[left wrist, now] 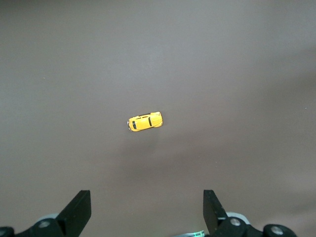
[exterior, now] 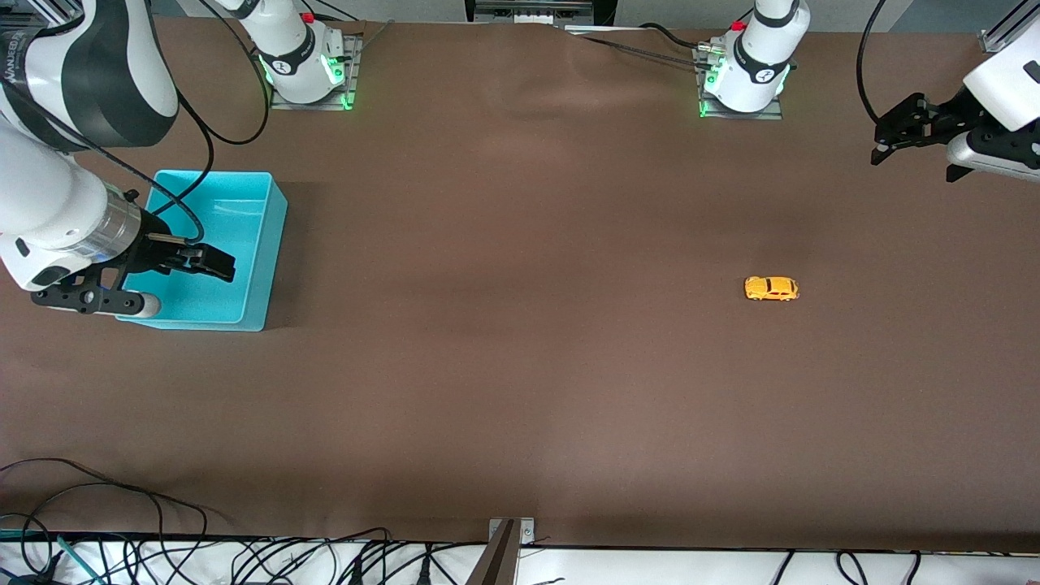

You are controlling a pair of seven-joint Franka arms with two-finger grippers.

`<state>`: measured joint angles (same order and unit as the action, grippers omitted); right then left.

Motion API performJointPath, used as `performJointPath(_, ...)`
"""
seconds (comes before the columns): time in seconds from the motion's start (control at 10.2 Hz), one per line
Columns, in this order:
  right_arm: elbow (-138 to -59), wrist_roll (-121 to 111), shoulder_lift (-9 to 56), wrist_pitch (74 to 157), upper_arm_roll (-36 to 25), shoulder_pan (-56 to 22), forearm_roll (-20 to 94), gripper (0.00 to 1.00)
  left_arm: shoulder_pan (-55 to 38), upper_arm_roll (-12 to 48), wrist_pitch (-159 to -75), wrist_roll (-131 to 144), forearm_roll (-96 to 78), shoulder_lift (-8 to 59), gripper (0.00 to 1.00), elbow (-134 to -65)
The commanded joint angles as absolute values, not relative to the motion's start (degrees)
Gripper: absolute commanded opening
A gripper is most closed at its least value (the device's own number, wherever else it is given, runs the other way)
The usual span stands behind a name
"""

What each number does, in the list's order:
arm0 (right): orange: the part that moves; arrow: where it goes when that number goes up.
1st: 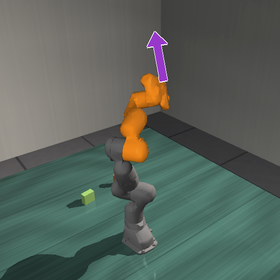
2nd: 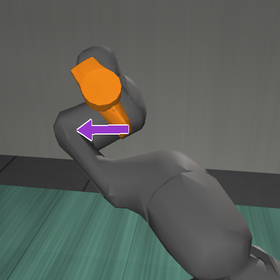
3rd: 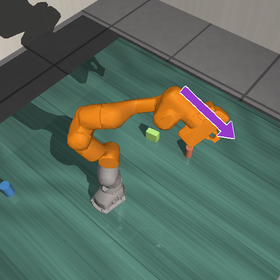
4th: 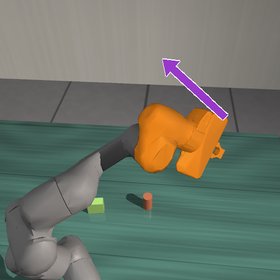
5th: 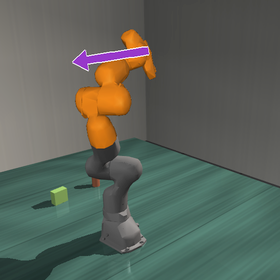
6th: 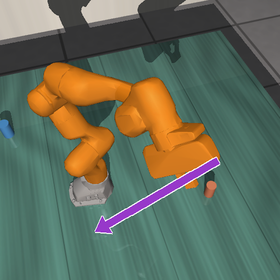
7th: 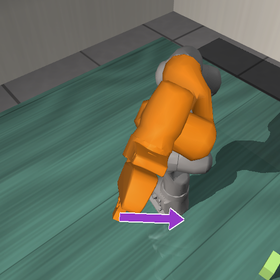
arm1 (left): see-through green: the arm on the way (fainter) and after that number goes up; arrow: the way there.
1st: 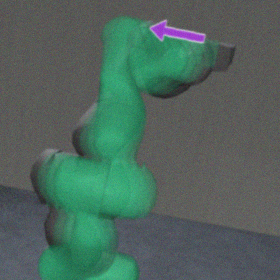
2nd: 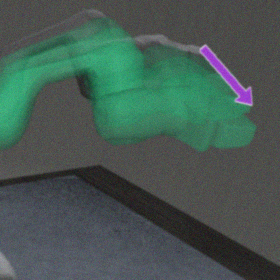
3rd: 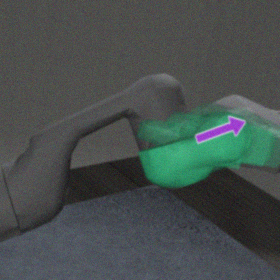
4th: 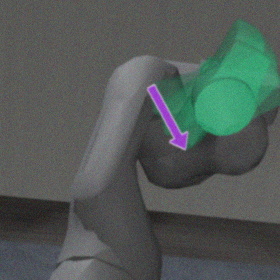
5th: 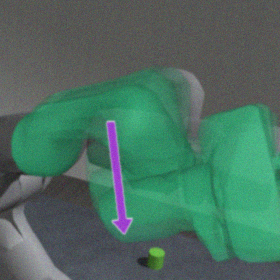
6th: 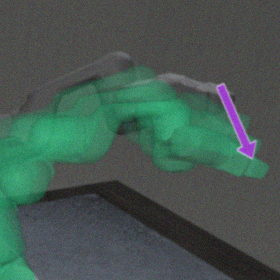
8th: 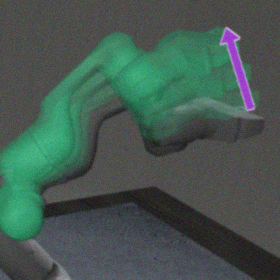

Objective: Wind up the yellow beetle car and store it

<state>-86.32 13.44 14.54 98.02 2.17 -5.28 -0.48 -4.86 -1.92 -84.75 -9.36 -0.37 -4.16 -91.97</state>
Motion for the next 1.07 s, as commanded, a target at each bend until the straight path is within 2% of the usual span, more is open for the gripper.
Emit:
performJointPath(0.0,-87.54,13.53,13.62,98.61,2.29,-4.83,0.79,1.0,-4.83,-2.02,-83.32,-5.74,-0.7,-3.16,1.0,-89.82)
performJointPath(0.98,-87.54,13.45,13.62,98.61,2.29,-4.83,0.79,1.0,-4.13,-2.11,-81.91,-5.19,-0.62,-3.16,1.0,-90.26)
